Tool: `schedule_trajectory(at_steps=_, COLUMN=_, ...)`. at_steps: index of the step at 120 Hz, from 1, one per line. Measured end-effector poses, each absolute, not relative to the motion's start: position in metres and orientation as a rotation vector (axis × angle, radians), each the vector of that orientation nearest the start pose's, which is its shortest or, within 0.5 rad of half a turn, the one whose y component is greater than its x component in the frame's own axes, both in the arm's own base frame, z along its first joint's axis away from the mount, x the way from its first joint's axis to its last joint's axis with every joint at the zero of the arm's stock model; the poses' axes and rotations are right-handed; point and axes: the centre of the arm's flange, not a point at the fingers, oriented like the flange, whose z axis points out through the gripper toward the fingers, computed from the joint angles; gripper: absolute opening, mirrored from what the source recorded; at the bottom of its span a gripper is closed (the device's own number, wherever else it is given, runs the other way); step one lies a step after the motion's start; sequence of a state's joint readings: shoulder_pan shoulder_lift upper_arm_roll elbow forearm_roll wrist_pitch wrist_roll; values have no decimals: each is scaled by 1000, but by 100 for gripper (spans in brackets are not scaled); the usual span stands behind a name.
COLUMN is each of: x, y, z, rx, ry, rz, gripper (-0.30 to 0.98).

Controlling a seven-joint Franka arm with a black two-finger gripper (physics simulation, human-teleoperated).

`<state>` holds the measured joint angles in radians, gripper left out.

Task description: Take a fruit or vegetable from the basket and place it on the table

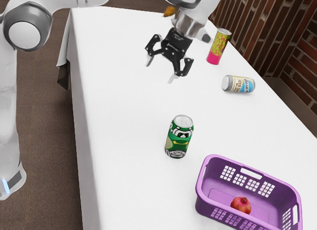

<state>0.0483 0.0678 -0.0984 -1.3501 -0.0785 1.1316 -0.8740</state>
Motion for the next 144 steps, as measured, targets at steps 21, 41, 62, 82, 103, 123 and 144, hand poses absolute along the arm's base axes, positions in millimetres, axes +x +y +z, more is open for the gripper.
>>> schedule_trajectory(at_steps=21, x=550, y=-36, z=670, rx=-2611, ry=-1795, rz=162, gripper=69)
schedule_trajectory(at_steps=41, x=539, y=-47, z=707, rx=-2464, ry=-2155, rz=36, gripper=69)
schedule_trajectory(at_steps=62, x=569, y=-95, z=696, rx=-2480, ry=-2201, rz=116, gripper=69)
schedule_trajectory(at_steps=82, x=568, y=-301, z=652, rx=-2781, ry=-1800, rz=300, gripper=69)
schedule_trajectory(at_steps=103, x=578, y=-330, z=618, rx=-2759, ry=-1800, rz=388, gripper=69)
schedule_trajectory(at_steps=123, x=593, y=-326, z=595, rx=-2711, ry=-1855, rz=432, gripper=69)
schedule_trajectory(at_steps=144, x=610, y=-313, z=573, rx=-2656, ry=-1918, rz=457, gripper=69)
